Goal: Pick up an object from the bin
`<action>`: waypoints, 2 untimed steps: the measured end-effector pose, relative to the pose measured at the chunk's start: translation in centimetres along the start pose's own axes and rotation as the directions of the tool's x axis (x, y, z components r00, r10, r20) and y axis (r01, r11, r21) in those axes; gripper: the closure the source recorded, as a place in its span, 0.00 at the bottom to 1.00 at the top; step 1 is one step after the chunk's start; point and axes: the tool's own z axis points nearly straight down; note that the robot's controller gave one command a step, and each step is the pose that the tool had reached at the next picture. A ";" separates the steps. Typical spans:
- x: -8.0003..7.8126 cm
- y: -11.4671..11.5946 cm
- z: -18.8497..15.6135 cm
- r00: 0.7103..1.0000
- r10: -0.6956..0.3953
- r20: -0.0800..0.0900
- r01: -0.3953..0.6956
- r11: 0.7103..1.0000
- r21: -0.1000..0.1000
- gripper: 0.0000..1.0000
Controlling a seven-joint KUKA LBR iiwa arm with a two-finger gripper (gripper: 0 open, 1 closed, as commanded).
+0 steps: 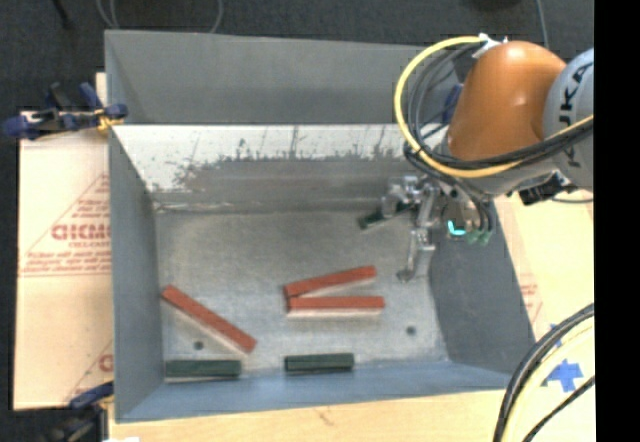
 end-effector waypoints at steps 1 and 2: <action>1.8 1.6 12.8 0.998 -0.067 -0.002 0.067 0.998 0.000 0.00; 1.5 1.5 12.4 0.998 -0.070 0.006 0.070 0.998 0.002 1.00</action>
Offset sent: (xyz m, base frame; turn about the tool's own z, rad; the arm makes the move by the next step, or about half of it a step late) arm -0.0165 0.0176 -0.1248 -0.0713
